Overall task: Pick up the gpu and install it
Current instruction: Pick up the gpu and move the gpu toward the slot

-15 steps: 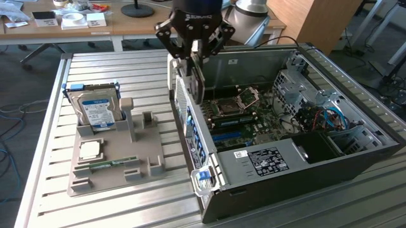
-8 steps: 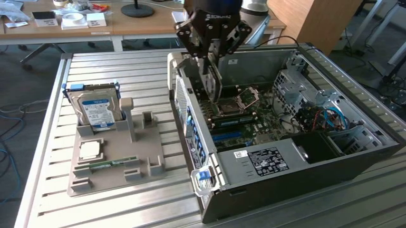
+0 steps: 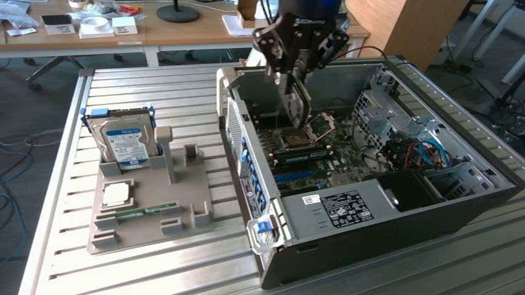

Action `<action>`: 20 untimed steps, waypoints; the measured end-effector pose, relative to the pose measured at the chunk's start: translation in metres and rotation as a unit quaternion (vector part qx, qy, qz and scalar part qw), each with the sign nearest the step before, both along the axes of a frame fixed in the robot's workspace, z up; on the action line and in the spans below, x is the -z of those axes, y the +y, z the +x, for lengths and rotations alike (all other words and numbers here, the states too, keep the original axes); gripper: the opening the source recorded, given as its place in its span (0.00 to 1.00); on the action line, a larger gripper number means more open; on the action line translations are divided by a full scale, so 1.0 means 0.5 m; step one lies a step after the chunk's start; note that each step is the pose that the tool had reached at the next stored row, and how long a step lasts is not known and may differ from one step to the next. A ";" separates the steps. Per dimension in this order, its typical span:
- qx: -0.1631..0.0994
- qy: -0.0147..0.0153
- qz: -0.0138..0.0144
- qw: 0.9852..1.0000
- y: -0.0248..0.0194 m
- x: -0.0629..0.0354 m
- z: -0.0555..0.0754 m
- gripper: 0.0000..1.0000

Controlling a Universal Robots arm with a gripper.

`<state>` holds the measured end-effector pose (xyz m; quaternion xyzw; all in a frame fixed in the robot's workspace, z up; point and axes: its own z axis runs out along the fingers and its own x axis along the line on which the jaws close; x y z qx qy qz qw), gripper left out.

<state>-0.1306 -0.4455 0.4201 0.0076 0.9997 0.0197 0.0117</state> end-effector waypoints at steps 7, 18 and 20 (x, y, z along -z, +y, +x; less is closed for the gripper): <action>0.000 0.000 0.003 1.000 0.0000 0.000 0.064 0.27; 0.000 0.000 0.006 1.000 0.0000 0.000 0.163 0.27; 0.000 0.000 0.007 1.000 0.0000 0.000 0.181 0.27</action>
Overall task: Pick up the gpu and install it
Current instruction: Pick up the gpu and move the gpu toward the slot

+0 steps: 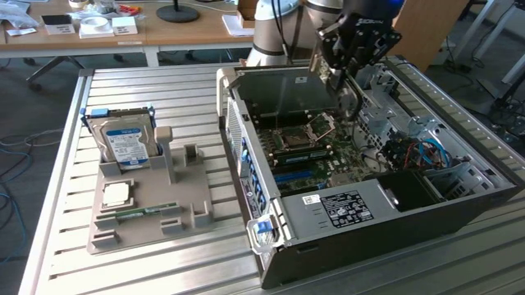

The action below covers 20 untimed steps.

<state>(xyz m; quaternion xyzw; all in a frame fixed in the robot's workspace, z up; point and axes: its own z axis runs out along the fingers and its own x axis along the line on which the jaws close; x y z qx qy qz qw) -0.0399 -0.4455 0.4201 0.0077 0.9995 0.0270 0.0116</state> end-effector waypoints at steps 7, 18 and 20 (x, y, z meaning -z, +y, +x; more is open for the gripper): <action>0.000 0.000 0.003 1.000 0.0000 0.000 0.064 0.27; 0.000 0.000 0.005 1.000 0.0002 0.000 0.142 0.27; 0.000 0.000 0.005 1.000 0.0001 0.000 0.142 0.27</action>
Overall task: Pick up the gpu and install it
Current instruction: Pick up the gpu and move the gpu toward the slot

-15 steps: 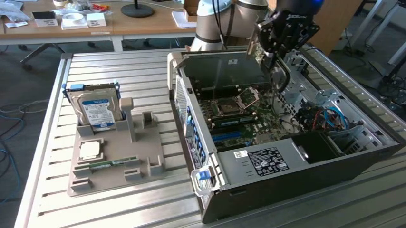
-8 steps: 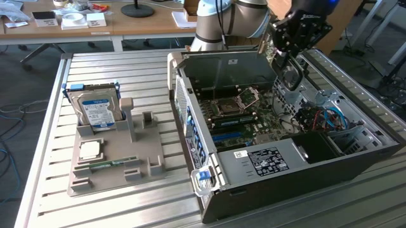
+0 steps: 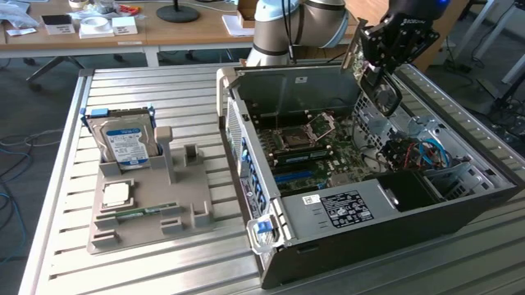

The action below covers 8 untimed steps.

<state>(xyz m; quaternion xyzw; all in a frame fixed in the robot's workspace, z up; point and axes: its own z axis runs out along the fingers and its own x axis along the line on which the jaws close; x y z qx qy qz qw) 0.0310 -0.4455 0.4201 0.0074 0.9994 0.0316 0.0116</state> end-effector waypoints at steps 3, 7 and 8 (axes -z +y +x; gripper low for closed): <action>0.000 0.000 0.000 1.000 -0.0001 0.000 0.011 0.27; 0.000 0.000 0.000 1.000 0.0001 0.000 0.019 0.27; 0.000 0.000 0.000 1.000 0.0000 0.000 0.019 0.27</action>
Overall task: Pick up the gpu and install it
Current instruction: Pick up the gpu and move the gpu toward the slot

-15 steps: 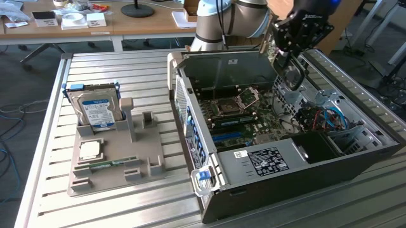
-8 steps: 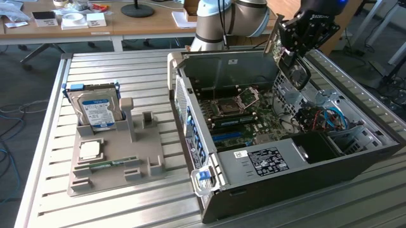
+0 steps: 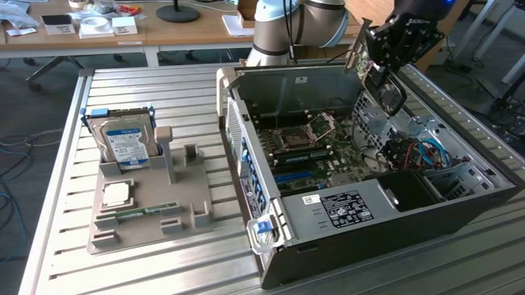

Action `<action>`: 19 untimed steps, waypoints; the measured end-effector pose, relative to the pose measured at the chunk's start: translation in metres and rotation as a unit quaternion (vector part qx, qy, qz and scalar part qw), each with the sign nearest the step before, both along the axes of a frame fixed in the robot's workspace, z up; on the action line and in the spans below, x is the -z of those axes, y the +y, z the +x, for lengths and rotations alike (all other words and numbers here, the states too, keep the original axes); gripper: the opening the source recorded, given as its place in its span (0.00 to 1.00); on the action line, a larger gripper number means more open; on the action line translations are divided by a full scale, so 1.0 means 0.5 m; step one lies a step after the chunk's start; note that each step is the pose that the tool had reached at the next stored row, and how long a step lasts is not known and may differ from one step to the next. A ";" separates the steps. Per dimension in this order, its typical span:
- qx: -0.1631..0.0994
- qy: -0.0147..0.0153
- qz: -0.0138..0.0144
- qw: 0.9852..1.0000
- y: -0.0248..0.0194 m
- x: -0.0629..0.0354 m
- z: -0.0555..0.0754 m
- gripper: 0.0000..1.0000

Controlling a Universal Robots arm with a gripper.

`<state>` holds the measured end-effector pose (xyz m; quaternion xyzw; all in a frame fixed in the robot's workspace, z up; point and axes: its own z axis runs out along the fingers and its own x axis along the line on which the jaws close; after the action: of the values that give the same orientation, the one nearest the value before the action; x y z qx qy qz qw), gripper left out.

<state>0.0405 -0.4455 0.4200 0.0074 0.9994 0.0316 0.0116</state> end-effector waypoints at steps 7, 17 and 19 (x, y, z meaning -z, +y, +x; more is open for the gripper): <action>0.000 0.000 0.000 1.000 0.0000 0.024 0.000 0.27; 0.000 0.000 0.000 1.000 0.0000 0.036 0.001 0.27; 0.000 0.000 0.000 1.000 0.0000 0.037 0.002 0.27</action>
<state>0.0416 -0.4455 0.4013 0.0075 0.9994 0.0318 0.0117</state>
